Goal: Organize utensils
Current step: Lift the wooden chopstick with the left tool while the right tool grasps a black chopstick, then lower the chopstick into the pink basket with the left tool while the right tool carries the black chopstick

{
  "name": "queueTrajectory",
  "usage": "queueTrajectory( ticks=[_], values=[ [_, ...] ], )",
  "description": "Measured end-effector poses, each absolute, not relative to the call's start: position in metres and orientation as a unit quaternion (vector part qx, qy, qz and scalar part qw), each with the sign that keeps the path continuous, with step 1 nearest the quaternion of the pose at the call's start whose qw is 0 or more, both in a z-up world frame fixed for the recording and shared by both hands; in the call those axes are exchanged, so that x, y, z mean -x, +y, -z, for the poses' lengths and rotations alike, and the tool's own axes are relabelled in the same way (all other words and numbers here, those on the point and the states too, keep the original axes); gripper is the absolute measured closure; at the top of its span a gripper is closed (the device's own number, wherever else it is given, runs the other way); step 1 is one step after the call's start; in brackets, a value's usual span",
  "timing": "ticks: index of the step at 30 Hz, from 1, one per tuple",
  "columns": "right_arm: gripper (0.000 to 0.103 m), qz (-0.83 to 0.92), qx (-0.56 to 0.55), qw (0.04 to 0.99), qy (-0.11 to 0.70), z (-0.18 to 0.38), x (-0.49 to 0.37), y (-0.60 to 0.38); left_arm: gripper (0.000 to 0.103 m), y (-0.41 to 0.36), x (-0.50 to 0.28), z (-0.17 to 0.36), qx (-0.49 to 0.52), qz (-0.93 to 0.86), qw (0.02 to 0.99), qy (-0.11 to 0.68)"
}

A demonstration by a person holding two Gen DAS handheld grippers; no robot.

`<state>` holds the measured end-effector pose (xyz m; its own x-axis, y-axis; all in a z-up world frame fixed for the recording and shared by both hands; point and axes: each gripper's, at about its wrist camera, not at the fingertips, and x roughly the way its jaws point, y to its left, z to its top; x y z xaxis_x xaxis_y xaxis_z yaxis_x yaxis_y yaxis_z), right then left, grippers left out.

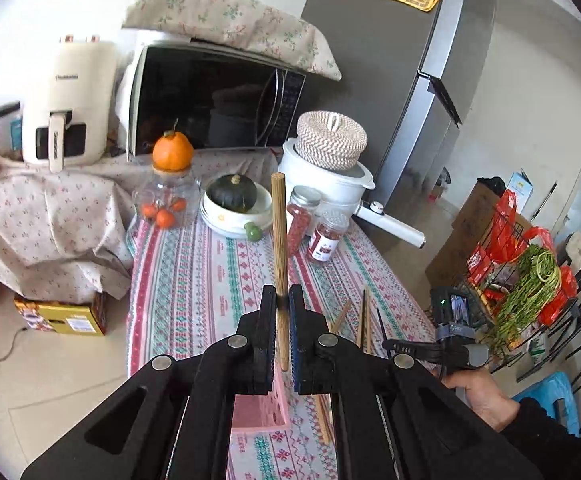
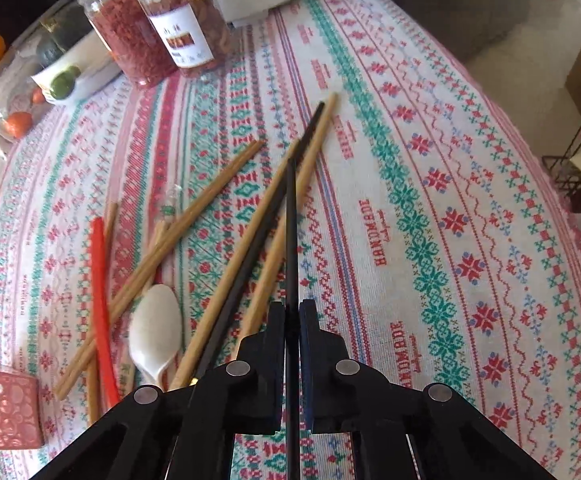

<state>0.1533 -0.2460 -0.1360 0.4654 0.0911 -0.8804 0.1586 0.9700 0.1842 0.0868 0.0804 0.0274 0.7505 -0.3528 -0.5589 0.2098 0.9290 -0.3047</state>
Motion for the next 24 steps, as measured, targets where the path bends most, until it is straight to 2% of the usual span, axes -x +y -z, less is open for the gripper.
queueTrajectory(
  ticks=[7, 13, 17, 24],
  values=[
    [0.098, -0.040, -0.113, 0.906, 0.406, 0.048, -0.113, -0.216, 0.097, 0.099, -0.072, -0.045, 0.118, 0.131, 0.943, 0.282],
    [0.098, -0.081, -0.091, 0.929, 0.349, 0.006, -0.080, -0.187, 0.097, 0.101, -0.050, -0.070, 0.086, 0.123, 0.958, 0.245],
    [0.098, -0.104, -0.092, 0.937, 0.321, -0.014, -0.069, -0.179, 0.097, 0.096, -0.052, -0.065, 0.041, 0.109, 0.956, 0.268],
    [0.098, -0.142, -0.096, 0.939, 0.297, -0.039, -0.054, -0.167, 0.097, 0.083, -0.077, -0.022, 0.010, 0.112, 0.936, 0.334]
  ],
)
